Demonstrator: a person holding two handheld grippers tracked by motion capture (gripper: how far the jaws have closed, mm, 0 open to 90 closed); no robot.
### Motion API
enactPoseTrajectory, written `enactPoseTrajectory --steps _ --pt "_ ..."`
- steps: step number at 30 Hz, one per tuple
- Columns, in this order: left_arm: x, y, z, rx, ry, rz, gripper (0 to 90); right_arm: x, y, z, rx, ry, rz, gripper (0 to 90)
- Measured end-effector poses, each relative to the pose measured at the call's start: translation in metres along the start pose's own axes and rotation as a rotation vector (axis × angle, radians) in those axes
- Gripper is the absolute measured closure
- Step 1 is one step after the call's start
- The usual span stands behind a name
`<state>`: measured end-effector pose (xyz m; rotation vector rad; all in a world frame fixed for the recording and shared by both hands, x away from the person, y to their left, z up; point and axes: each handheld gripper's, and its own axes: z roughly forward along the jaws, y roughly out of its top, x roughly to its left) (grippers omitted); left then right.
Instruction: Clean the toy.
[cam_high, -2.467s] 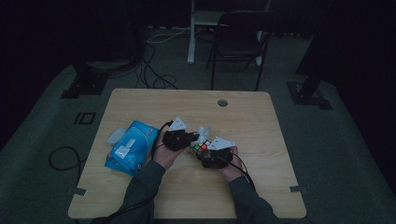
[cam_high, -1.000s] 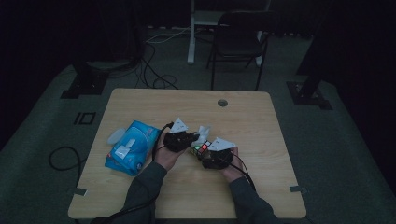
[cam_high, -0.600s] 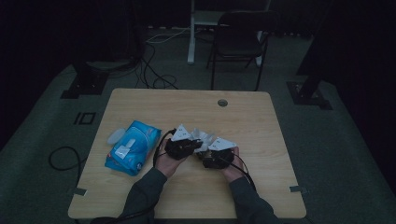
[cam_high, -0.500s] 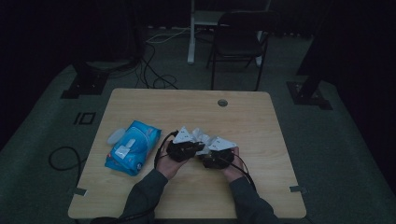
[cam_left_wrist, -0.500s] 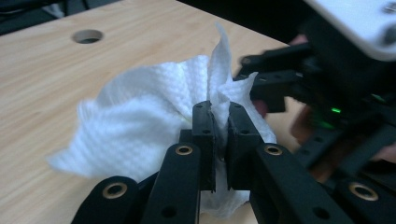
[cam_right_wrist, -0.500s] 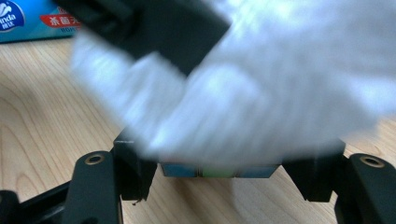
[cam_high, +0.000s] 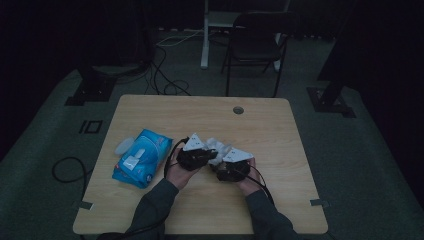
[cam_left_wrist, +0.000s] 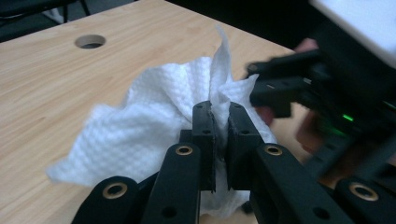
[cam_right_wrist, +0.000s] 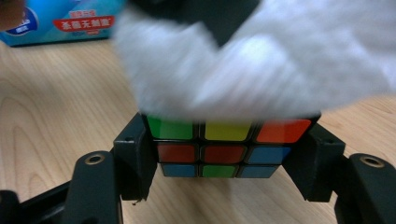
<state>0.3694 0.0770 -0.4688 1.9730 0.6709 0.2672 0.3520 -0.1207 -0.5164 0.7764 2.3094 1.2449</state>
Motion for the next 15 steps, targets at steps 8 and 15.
enactPoseTrajectory --steps 8,15 --pt "0.028 0.006 0.009 0.018 -0.028 -0.051 85.4 0.004 -0.001 0.002 0.014 0.011 -0.013 34.5" --pt "0.041 0.016 0.020 0.032 -0.028 -0.058 85.4 0.009 0.001 0.001 -0.002 0.028 -0.038 34.4"
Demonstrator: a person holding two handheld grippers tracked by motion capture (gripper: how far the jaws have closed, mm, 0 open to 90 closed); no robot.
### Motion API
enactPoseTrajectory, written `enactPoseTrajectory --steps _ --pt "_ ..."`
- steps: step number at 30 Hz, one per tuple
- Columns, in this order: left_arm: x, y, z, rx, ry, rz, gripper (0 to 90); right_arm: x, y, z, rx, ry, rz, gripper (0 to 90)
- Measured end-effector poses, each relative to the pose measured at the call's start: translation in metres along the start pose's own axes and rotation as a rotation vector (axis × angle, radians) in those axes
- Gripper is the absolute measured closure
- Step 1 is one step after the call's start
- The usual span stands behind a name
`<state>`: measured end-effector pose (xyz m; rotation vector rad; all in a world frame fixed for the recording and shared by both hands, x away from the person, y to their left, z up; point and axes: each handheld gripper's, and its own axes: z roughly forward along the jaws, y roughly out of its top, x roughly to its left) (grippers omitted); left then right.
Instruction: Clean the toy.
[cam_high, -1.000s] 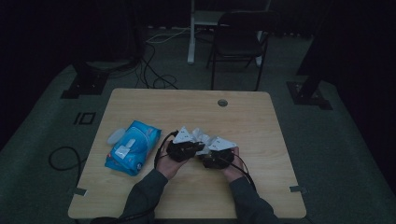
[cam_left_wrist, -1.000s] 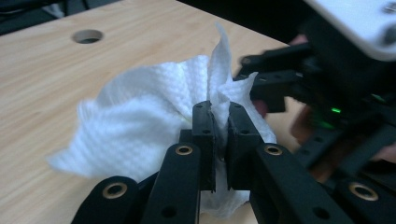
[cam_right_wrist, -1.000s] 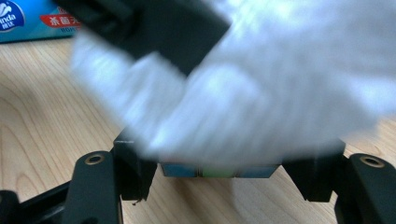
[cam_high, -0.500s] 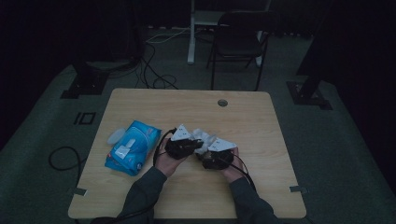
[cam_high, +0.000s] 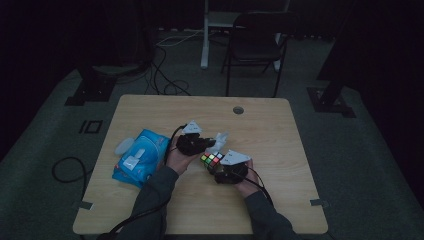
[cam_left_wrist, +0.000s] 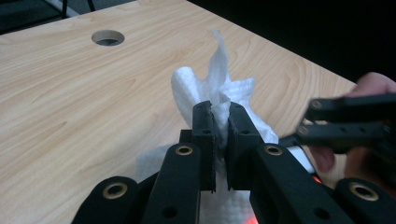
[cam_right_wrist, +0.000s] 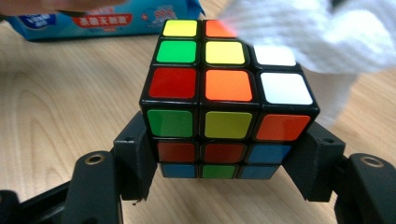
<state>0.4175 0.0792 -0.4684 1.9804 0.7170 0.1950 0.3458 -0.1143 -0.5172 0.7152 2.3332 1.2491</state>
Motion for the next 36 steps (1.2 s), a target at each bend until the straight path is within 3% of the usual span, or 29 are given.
enactPoseTrajectory --steps 7,16,24,28,31,36 --pt "0.007 0.001 0.013 0.036 -0.032 -0.017 85.5 0.004 0.004 -0.004 -0.018 0.006 -0.025 34.5" --pt "0.013 -0.005 0.017 0.055 -0.060 -0.045 85.5 0.003 0.003 -0.004 -0.020 0.004 -0.027 34.4" --pt "0.012 0.000 0.014 0.046 -0.097 -0.043 85.5 0.004 0.003 -0.004 -0.020 0.010 -0.034 34.5" --pt "0.008 0.002 0.015 0.057 -0.127 -0.016 85.4 0.005 0.003 -0.003 -0.016 0.010 -0.036 34.5" --pt "0.007 0.002 0.017 0.067 -0.126 -0.008 85.4 0.005 0.003 -0.003 -0.018 0.008 -0.042 34.4" --pt "0.014 -0.002 0.017 0.069 -0.115 -0.033 85.5 0.007 0.003 -0.003 -0.017 0.007 -0.049 34.5"
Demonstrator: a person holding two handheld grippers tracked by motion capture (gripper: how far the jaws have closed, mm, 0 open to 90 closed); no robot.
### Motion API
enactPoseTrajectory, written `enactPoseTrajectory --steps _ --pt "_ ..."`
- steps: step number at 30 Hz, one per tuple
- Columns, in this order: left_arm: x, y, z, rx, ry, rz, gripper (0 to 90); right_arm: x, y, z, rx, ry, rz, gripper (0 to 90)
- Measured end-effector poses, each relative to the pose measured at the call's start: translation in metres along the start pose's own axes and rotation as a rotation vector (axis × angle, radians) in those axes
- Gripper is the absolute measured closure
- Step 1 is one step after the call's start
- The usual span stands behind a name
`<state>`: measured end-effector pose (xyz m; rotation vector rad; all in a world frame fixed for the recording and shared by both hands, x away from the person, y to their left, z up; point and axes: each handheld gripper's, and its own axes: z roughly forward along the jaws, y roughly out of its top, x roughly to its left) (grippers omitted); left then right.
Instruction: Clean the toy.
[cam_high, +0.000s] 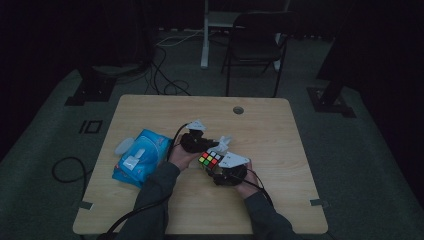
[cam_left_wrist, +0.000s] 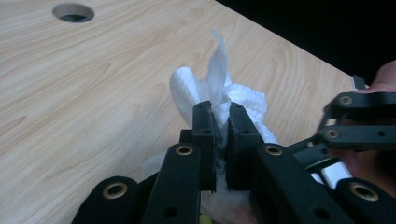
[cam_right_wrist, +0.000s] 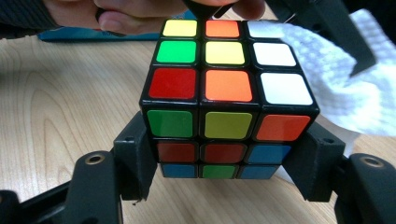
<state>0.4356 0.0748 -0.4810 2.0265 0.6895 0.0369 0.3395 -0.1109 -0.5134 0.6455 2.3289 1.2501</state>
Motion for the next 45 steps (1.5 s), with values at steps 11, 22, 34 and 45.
enactPoseTrajectory --steps 11,22,34,45 --pt "0.007 -0.005 0.001 0.019 0.001 -0.021 85.5 -0.001 0.000 -0.001 -0.005 0.002 -0.002 34.5" --pt "0.000 0.005 -0.004 -0.010 -0.072 0.004 85.5 0.000 -0.002 0.003 0.012 0.004 -0.012 34.5" --pt "0.003 0.003 -0.021 -0.057 -0.017 -0.009 85.4 -0.006 -0.004 -0.002 0.001 -0.024 0.017 34.5" --pt "-0.001 -0.012 -0.031 -0.061 0.013 -0.010 85.4 -0.012 -0.003 -0.008 -0.021 -0.054 0.040 34.5"
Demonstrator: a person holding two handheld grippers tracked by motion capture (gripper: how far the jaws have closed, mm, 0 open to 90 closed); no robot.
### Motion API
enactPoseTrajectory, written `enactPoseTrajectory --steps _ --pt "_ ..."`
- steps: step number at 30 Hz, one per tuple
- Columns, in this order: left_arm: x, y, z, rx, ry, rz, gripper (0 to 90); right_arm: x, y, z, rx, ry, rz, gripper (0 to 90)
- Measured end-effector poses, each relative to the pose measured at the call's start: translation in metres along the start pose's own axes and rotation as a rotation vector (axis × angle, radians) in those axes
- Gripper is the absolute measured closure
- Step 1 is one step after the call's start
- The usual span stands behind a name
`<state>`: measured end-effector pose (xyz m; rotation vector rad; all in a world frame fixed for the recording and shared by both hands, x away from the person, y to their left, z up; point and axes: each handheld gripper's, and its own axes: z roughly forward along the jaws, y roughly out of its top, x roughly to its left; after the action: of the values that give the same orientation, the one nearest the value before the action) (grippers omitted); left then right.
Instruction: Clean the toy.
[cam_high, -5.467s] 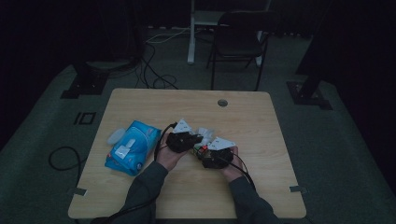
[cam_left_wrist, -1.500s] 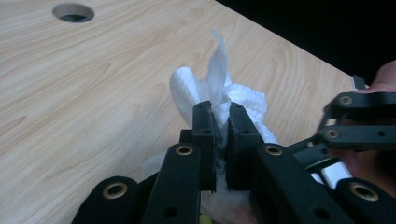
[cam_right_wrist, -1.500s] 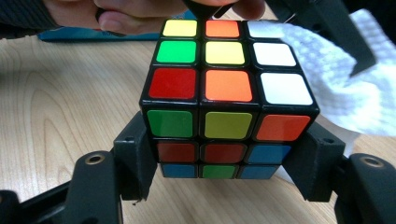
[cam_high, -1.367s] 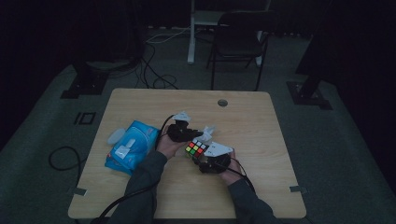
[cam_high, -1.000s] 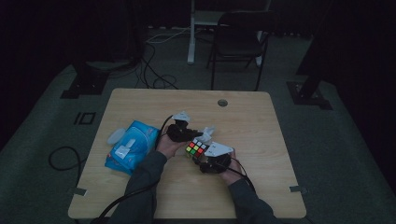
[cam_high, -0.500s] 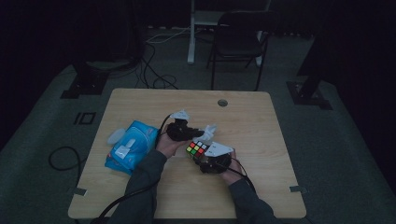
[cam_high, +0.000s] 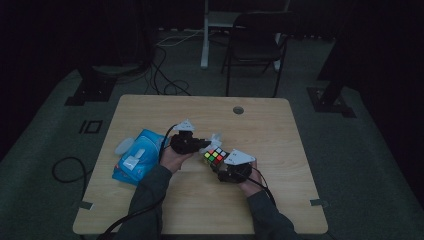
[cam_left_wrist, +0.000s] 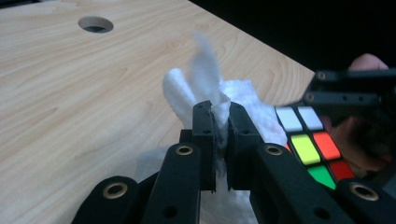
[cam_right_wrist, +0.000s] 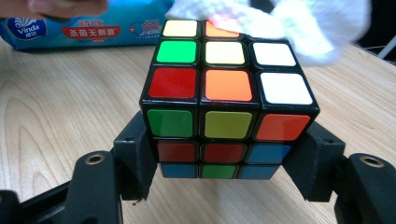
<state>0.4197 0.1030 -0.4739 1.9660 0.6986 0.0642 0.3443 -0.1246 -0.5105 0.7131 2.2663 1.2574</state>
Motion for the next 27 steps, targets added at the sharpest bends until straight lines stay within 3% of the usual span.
enactPoseTrajectory --steps 9,27 --pt "-0.005 -0.011 -0.001 -0.001 0.009 -0.008 85.5 -0.001 0.000 0.000 -0.003 -0.011 0.003 34.5" --pt "-0.004 -0.031 0.007 0.091 0.040 0.009 85.5 -0.004 0.001 -0.004 -0.026 -0.032 0.019 34.5"
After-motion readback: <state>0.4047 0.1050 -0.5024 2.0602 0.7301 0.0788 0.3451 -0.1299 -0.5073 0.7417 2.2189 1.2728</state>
